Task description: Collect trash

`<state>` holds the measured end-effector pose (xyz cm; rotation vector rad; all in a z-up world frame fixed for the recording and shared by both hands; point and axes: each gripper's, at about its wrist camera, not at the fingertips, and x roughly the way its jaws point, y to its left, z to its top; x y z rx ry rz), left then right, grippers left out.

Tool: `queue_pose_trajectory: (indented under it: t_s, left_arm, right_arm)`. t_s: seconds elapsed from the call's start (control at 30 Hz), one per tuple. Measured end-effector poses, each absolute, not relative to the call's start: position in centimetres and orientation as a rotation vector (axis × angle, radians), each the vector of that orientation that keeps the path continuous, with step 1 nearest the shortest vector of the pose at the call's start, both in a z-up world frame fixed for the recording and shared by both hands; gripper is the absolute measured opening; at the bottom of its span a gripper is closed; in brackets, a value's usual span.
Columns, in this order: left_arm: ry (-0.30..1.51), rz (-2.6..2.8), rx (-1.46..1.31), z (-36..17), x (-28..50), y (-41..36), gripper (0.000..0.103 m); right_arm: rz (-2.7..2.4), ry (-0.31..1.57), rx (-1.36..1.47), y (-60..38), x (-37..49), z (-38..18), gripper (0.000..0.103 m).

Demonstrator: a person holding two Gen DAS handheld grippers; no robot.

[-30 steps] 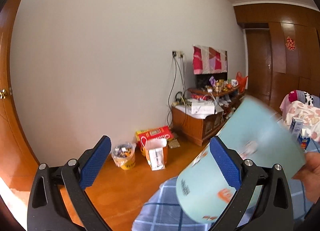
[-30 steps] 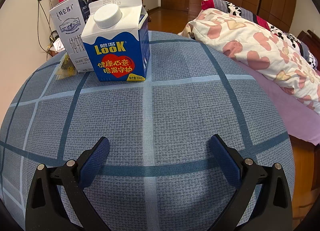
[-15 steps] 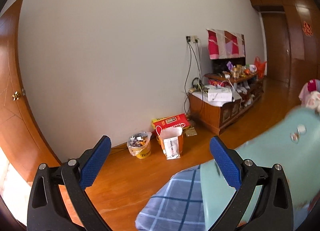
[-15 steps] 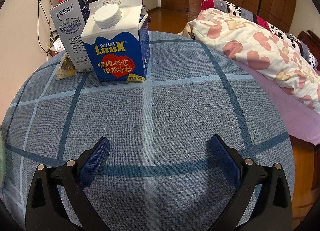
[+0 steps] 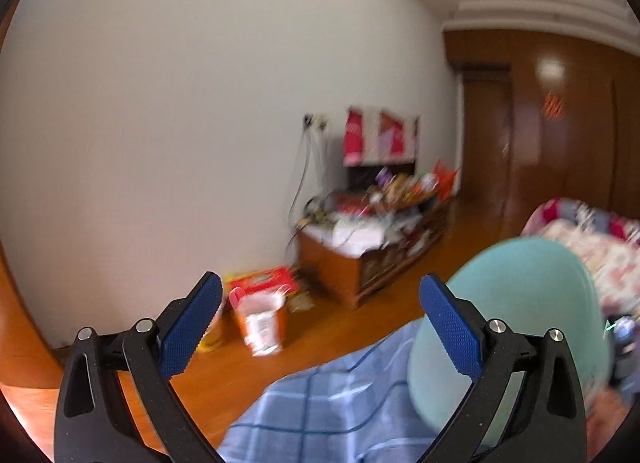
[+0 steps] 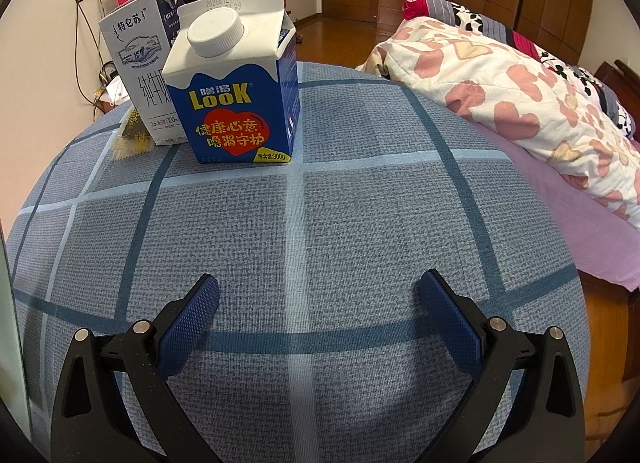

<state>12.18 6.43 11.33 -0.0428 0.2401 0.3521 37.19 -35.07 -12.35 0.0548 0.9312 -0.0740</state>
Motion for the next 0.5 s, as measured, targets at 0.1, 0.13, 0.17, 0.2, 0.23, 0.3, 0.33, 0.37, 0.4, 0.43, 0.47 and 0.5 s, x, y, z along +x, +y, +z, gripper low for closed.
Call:
queue_pose_trajectory:
  t_s: [0.1, 0.13, 0.17, 0.2, 0.23, 0.3, 0.33, 0.37, 0.4, 0.43, 0.47, 0.5]
  left_arm:
    - [0.206, 0.326, 0.006, 11.5, 9.7, 6.0, 0.097]
    - [0.212, 0.314, 0.011, 11.2, 9.4, 5.9, 0.097]
    - [0.224, 0.303, 0.016, 10.9, 9.2, 6.0, 0.097]
    - [0.243, 0.298, 0.022, 10.2, 8.9, 6.1, 0.097]
    - [0.263, 0.290, 0.025, 9.6, 8.6, 6.2, 0.097]
    - [0.296, 0.268, 0.034, 8.3, 8.2, 6.5, 0.097]
    - [0.308, 0.264, 0.037, 7.5, 7.9, 6.6, 0.097]
    - [0.316, 0.258, 0.040, 6.8, 7.7, 6.8, 0.097]
    - [0.323, 0.250, 0.042, 6.4, 7.7, 7.0, 0.097]
    - [0.328, 0.246, 0.042, 6.1, 7.8, 7.3, 0.097]
    - [0.333, 0.244, 0.041, 5.8, 7.8, 7.5, 0.097]
    - [0.334, 0.244, 0.038, 5.8, 7.8, 7.7, 0.097]
  right_arm:
    - [-0.074, 0.931, 0.055, -35.1, 37.2, -12.4, 0.098]
    - [-0.074, 0.931, 0.055, -35.1, 37.2, -12.4, 0.098]
    - [-0.074, 0.931, 0.055, -35.1, 37.2, -12.4, 0.098]
    - [-0.074, 0.931, 0.055, -35.1, 37.2, -12.4, 0.098]
    - [-0.074, 0.931, 0.055, -35.1, 37.2, -12.4, 0.098]
    - [-0.074, 0.931, 0.055, -35.1, 37.2, -12.4, 0.098]
    - [-0.074, 0.932, 0.055, -35.1, 37.2, -12.4, 0.098]
    - [-0.074, 0.932, 0.055, -35.1, 37.2, -12.4, 0.098]
    - [-0.074, 0.932, 0.055, -35.1, 37.2, -12.4, 0.098]
    - [-0.074, 0.932, 0.055, -35.1, 37.2, -12.4, 0.098]
    - [-0.074, 0.932, 0.055, -35.1, 37.2, -12.4, 0.098]
    - [-0.074, 0.932, 0.055, -35.1, 37.2, -12.4, 0.098]
